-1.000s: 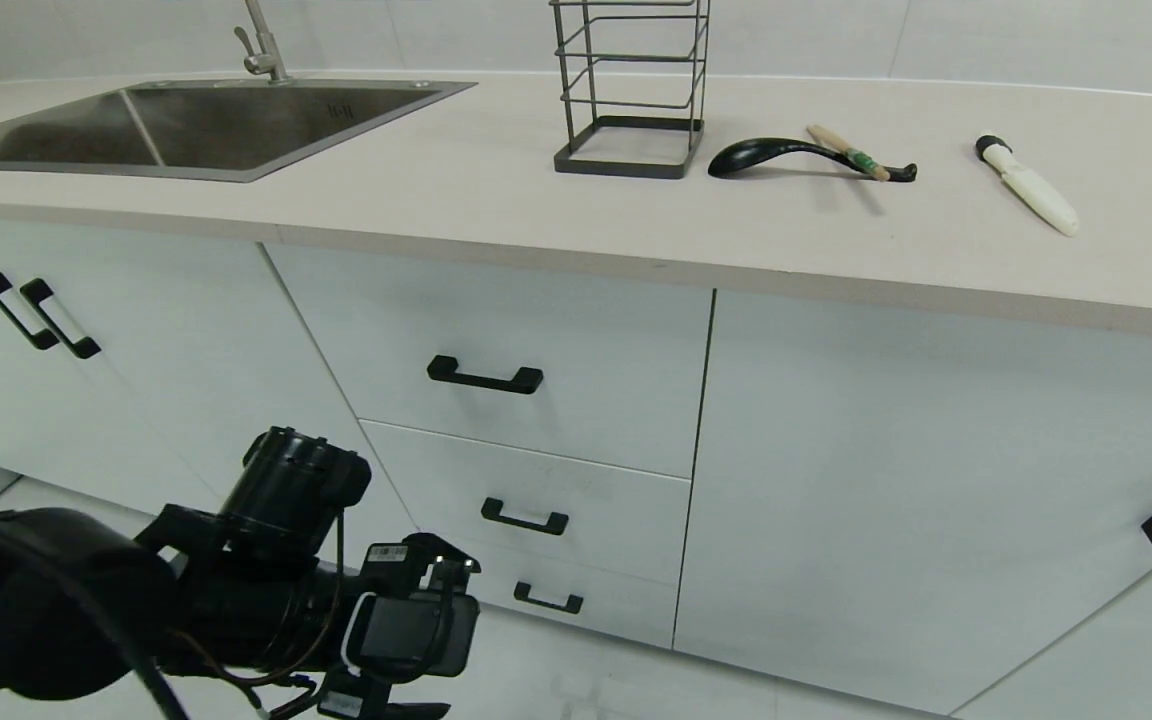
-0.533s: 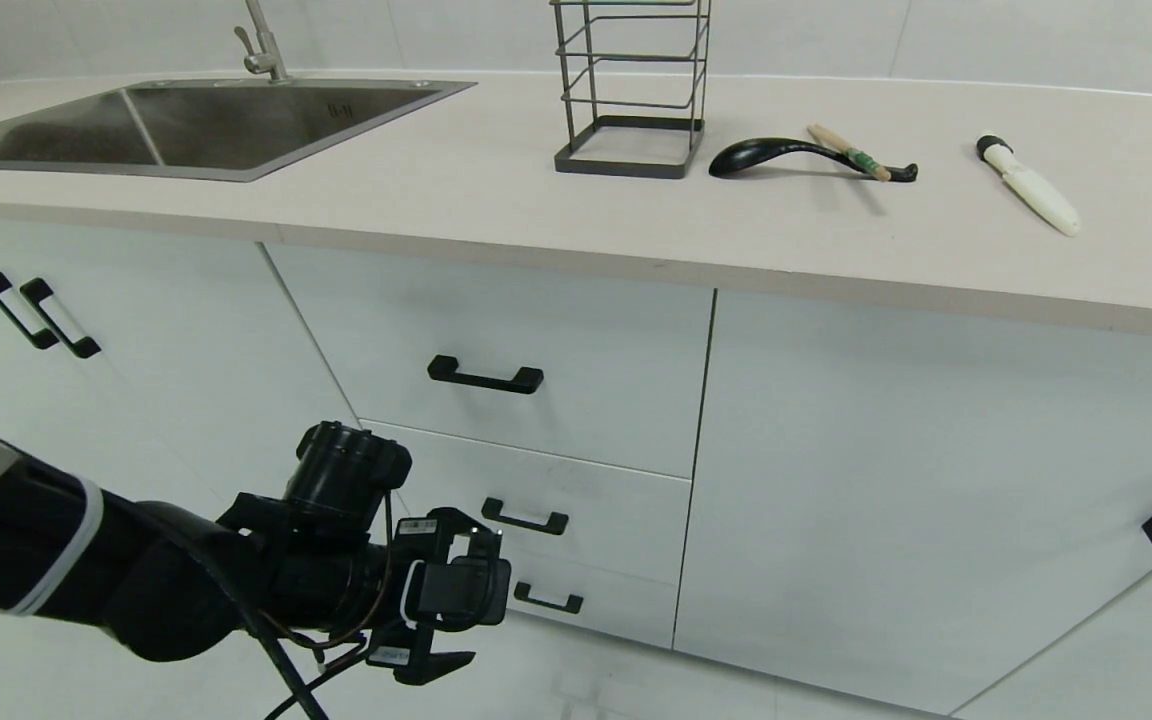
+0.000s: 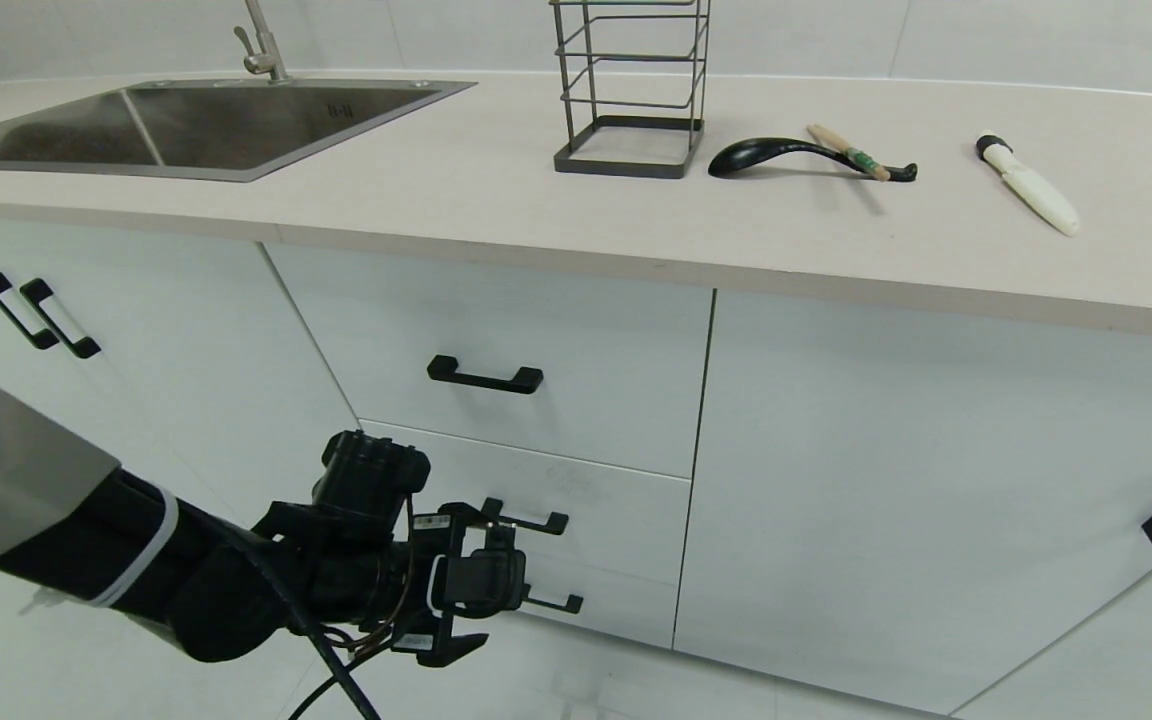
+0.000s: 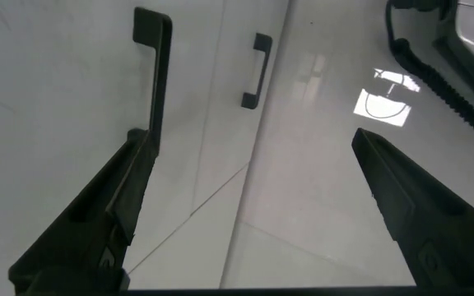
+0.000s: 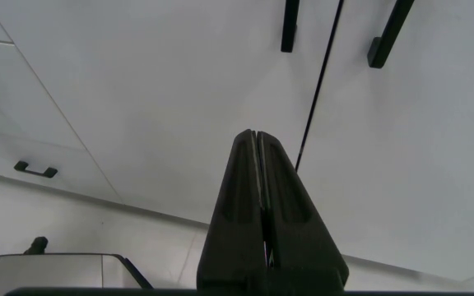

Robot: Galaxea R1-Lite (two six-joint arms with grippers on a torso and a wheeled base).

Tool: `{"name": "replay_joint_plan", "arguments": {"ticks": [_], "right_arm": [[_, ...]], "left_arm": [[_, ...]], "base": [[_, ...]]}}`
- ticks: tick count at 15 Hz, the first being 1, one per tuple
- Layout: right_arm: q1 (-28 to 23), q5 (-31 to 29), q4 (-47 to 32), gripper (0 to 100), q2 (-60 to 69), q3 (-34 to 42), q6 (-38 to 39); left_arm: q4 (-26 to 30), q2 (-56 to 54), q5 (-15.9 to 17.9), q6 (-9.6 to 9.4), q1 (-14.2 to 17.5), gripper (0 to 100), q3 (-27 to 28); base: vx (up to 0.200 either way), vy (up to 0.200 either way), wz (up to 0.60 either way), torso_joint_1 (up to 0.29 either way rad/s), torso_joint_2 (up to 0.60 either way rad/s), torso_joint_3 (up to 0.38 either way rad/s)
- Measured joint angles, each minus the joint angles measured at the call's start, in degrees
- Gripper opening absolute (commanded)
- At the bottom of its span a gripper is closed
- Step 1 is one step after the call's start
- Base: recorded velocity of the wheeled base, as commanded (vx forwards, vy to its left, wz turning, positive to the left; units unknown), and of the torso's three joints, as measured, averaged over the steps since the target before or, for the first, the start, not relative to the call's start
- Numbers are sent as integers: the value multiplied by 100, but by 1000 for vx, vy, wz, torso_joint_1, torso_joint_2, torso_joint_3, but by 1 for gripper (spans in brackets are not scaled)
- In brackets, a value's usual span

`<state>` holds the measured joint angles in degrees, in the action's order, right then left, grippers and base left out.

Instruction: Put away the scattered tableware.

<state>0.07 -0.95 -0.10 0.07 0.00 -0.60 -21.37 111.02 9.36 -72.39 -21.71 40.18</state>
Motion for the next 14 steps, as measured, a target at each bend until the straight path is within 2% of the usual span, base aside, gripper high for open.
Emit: {"name": "replay_joint_plan", "arguments": {"ticks": [4, 8, 11, 14], "right_arm": [[-2, 0, 0, 0, 0, 0, 2], [0, -2, 0, 0, 0, 0, 0], [2, -2, 0, 0, 0, 0, 0], [-2, -2, 0, 0, 0, 0, 0]], "left_arm": [[-413, 340, -23, 229, -9, 100, 66], [-758, 621, -34, 246, -59, 100, 140], [-1065, 902, -100, 484, -232, 100, 293], [-1331, 1139, -247, 539, -304, 100, 397]], "base": [[0, 0, 0, 0, 0, 0], [0, 0, 0, 0, 0, 0], [0, 0, 0, 0, 0, 0], [0, 0, 0, 0, 0, 0]]}}
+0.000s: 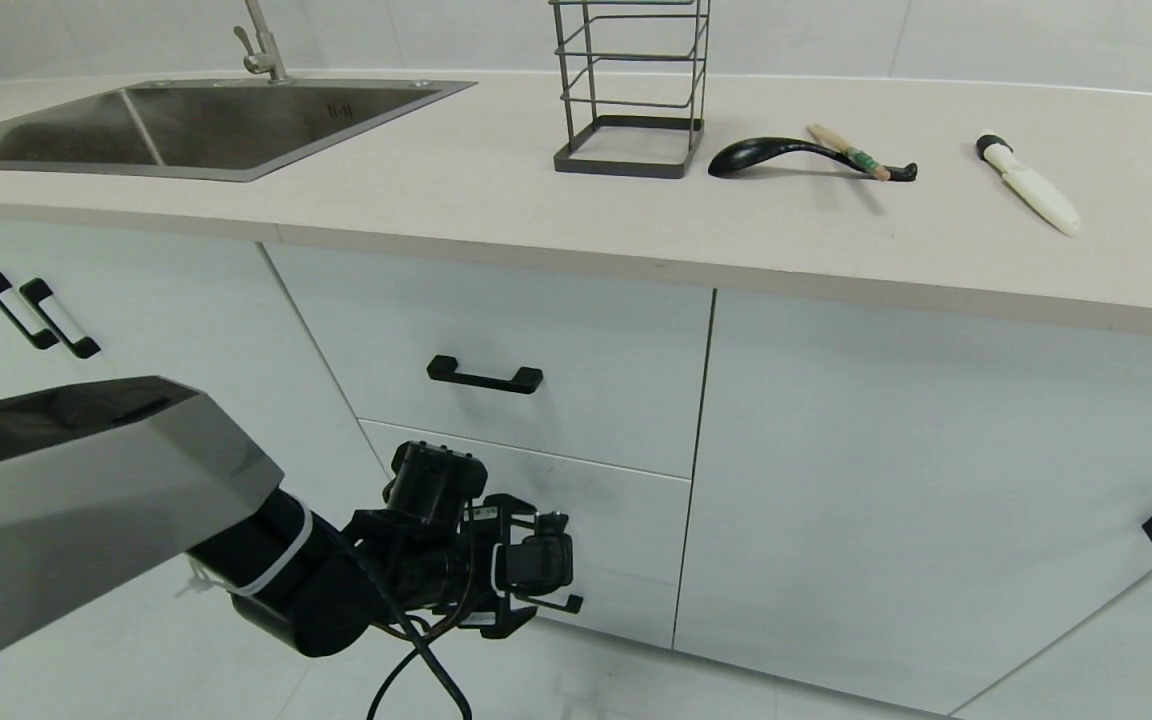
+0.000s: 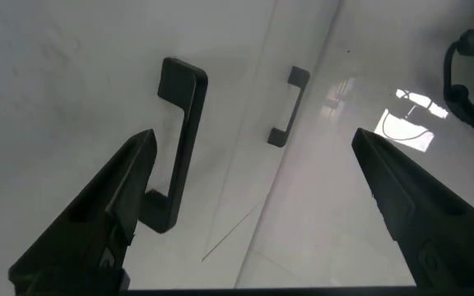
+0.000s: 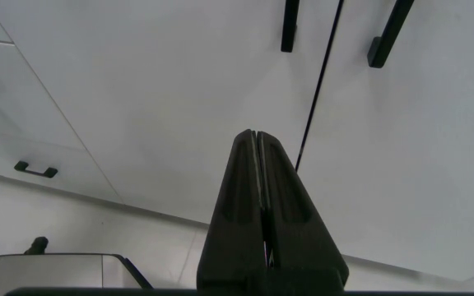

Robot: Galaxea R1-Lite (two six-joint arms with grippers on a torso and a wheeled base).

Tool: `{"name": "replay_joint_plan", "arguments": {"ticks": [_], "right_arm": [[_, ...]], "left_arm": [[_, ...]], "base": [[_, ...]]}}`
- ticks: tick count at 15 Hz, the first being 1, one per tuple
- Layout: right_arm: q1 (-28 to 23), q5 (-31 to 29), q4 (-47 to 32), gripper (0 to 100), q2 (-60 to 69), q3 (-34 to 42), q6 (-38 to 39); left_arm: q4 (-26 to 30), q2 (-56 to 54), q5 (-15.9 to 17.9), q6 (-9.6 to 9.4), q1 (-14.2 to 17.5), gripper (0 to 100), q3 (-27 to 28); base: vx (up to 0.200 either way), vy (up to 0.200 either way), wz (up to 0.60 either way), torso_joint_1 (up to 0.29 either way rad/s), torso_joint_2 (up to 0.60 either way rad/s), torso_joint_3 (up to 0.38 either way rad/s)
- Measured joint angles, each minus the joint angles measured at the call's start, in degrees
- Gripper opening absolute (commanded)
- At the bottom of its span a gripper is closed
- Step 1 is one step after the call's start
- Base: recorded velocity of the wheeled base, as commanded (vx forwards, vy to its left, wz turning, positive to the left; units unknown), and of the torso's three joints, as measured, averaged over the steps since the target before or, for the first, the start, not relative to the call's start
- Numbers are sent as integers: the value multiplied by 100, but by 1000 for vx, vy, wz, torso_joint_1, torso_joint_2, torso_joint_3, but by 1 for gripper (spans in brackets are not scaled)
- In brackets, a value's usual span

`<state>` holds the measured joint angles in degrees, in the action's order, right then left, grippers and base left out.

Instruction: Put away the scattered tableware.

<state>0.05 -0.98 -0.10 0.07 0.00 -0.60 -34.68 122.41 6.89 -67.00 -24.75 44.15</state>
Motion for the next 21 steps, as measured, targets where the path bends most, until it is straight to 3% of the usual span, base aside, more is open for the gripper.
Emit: {"name": "replay_joint_plan", "arguments": {"ticks": [13, 21], "right_arm": [[2, 0, 2, 0, 0, 0, 0], [0, 0, 0, 0, 0, 0, 0]], "left_arm": [[-229, 527, -35, 46, 6, 100, 173], [-155, 336, -2, 137, 16, 100, -375]], "base": [[0, 0, 0, 0, 0, 0], [0, 0, 0, 0, 0, 0]]}}
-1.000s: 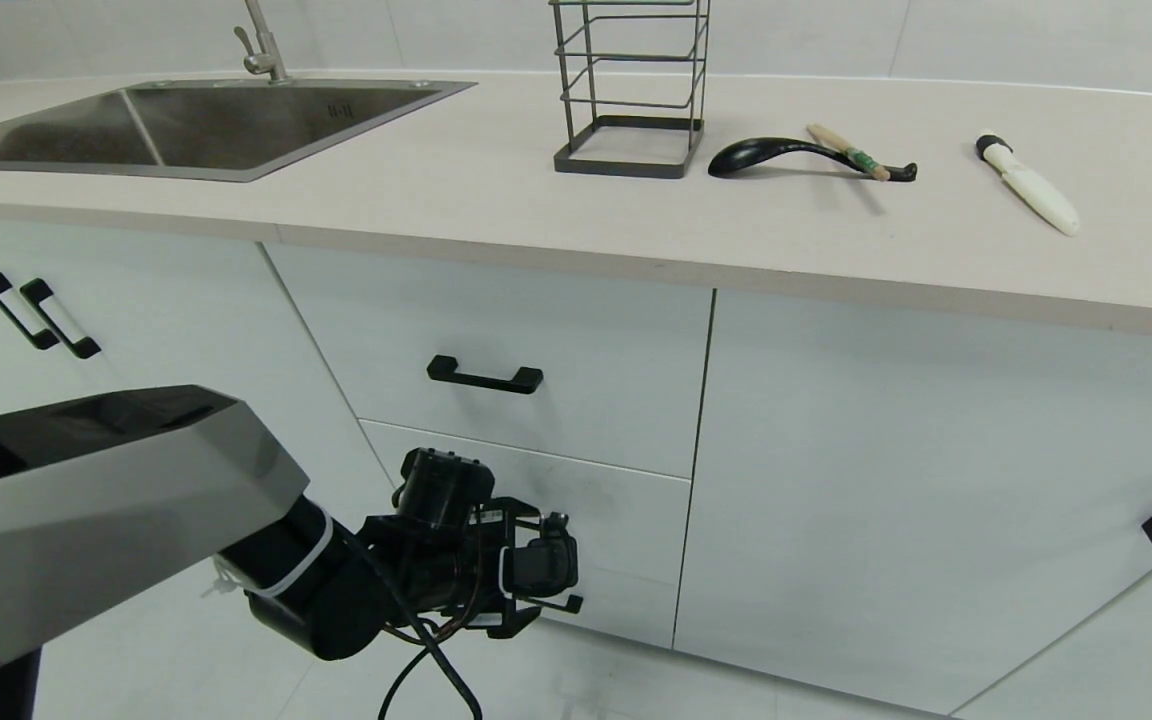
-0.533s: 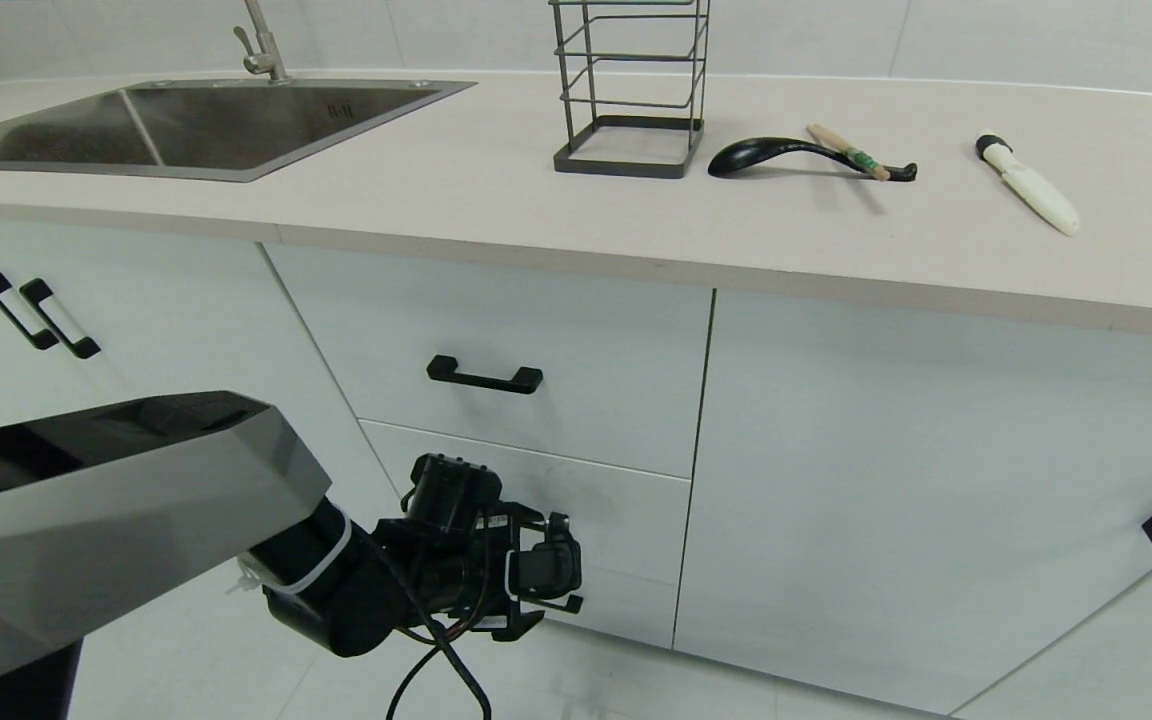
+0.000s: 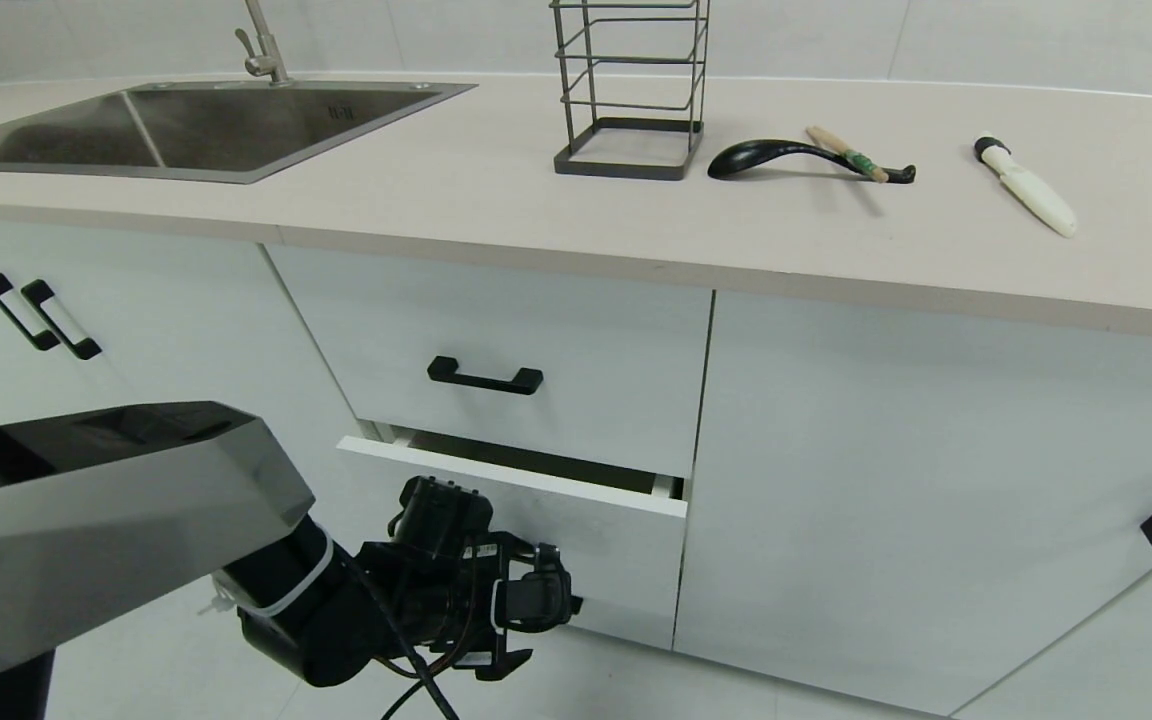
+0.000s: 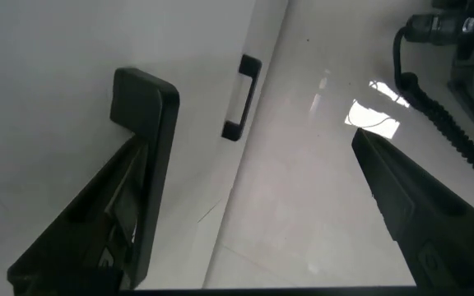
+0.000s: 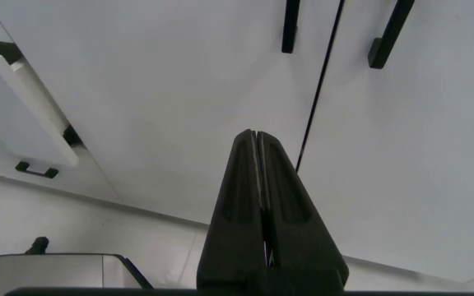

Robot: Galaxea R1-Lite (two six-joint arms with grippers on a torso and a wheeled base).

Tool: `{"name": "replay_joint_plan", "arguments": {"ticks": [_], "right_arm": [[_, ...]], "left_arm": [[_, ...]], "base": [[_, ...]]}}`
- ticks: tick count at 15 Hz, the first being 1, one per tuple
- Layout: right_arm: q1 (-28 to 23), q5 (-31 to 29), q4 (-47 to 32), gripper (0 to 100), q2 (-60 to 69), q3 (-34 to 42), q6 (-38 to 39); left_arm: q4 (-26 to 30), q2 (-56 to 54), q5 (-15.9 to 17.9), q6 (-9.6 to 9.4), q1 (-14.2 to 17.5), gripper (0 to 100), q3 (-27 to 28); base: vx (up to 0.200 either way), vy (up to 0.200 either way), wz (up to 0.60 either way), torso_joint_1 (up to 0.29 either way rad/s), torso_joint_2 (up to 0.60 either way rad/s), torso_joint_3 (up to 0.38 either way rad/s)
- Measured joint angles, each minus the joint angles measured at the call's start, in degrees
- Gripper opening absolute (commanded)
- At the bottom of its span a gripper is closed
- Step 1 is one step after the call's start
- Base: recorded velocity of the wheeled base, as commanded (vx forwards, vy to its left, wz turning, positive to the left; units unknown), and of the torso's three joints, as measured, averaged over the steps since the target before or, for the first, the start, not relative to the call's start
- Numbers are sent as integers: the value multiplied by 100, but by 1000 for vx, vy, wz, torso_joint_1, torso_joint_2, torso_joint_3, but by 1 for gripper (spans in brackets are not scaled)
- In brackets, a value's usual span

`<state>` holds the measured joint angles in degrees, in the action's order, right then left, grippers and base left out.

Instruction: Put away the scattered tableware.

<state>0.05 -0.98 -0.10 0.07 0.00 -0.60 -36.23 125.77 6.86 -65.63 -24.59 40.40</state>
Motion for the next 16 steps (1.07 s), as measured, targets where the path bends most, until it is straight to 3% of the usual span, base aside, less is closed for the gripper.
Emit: {"name": "replay_joint_plan", "arguments": {"ticks": [7, 11, 13, 16], "right_arm": [[0, 0, 0, 0, 0, 0, 0], [2, 2, 2, 0, 0, 0, 2], [5, 2, 2, 0, 0, 0, 0], [2, 2, 0, 0, 0, 0, 0]], "left_arm": [[-37, -658, 118, -11, -21, 100, -557], [29, -1526, 277, -16, -372, 100, -918], [444, -1998, 430, -11, -614, 100, -868], [1267, -2492, 532, -9, -752, 100, -325]], "base": [[0, 0, 0, 0, 0, 0], [0, 0, 0, 0, 0, 0], [0, 0, 0, 0, 0, 0], [0, 0, 0, 0, 0, 0]]}}
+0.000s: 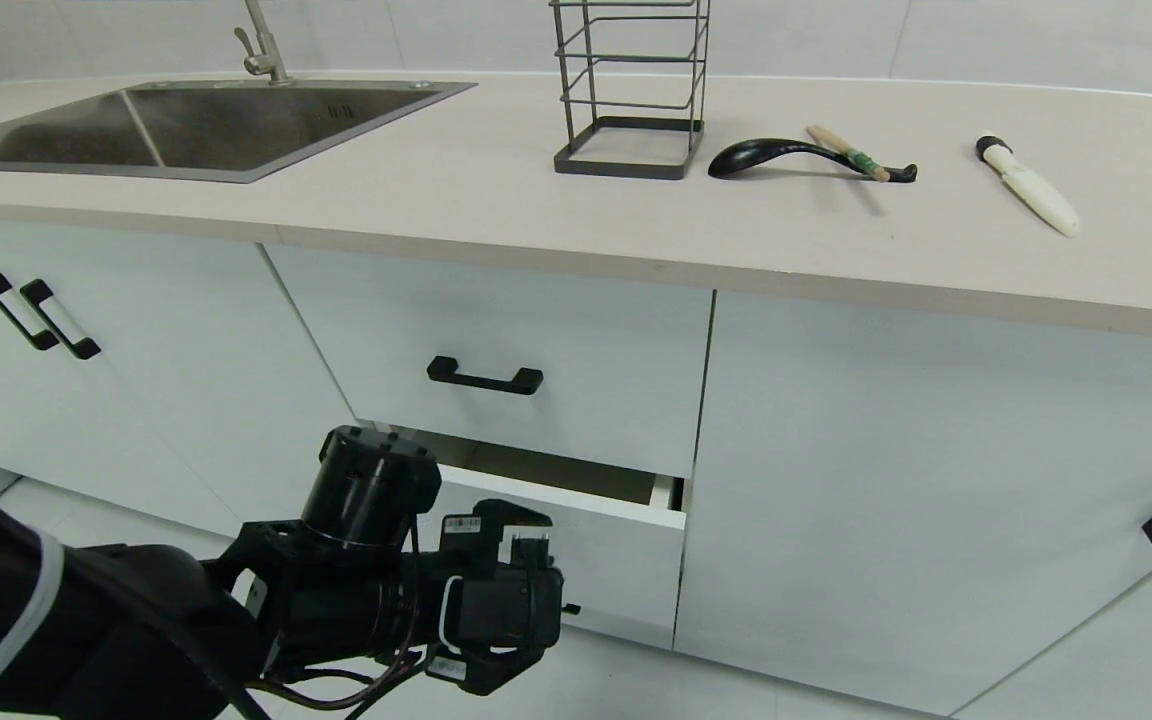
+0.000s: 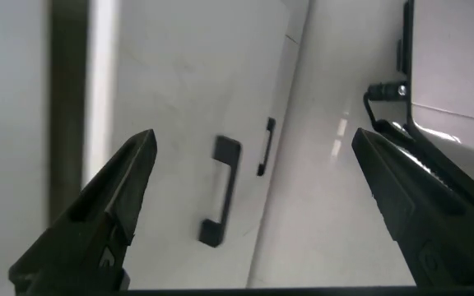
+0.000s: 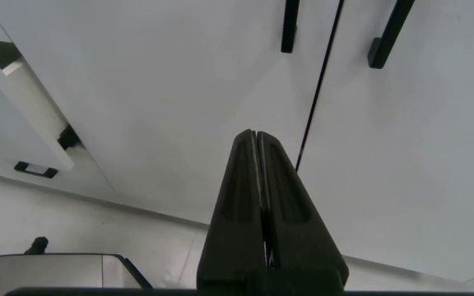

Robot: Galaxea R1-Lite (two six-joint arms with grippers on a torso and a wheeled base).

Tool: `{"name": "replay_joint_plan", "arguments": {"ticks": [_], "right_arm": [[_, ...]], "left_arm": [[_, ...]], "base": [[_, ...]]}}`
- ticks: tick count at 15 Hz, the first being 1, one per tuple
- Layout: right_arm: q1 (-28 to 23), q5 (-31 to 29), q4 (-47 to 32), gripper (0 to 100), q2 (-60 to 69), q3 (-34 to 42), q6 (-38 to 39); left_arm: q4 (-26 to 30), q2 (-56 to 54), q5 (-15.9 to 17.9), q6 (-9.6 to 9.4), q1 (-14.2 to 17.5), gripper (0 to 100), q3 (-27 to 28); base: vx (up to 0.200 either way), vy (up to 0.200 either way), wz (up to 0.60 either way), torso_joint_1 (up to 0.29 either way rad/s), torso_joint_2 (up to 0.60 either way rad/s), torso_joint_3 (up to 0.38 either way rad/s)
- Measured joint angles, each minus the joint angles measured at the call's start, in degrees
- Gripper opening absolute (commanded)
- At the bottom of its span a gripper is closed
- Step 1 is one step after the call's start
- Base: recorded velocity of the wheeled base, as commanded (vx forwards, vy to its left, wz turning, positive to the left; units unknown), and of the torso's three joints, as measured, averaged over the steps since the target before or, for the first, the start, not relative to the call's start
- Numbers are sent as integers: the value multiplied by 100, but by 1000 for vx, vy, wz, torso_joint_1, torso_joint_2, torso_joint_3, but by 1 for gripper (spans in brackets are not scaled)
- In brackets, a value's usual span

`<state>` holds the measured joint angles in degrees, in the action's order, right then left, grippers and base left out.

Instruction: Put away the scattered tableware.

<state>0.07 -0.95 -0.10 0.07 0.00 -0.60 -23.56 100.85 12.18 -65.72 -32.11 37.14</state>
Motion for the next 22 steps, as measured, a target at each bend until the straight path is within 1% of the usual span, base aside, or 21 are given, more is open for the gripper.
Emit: {"name": "replay_joint_plan", "arguments": {"ticks": [2, 4, 6, 9, 13, 19, 22], "right_arm": [[0, -2, 0, 0, 0, 0, 0], [0, 0, 0, 0, 0, 0, 0], [0, 0, 0, 0, 0, 0, 0], [0, 0, 0, 0, 0, 0, 0], [0, -2, 0, 0, 0, 0, 0], [0, -2, 0, 0, 0, 0, 0], [0, -2, 0, 0, 0, 0, 0]], "left_arm": [[325, -90, 7, -2, -16, 100, 404], [479, 110, 49, -7, 24, 100, 933], [517, 449, 99, -5, 107, 100, 1293], [400, 881, 115, -11, 319, 100, 1577], [402, 1102, 117, -11, 433, 100, 1616], [408, 1111, 169, -22, 496, 100, 1340], [405, 1102, 176, -27, 513, 100, 1304]], "base": [[0, 0, 0, 0, 0, 0], [0, 0, 0, 0, 0, 0], [0, 0, 0, 0, 0, 0], [0, 0, 0, 0, 0, 0], [0, 0, 0, 0, 0, 0], [0, 0, 0, 0, 0, 0], [0, 0, 0, 0, 0, 0]]}}
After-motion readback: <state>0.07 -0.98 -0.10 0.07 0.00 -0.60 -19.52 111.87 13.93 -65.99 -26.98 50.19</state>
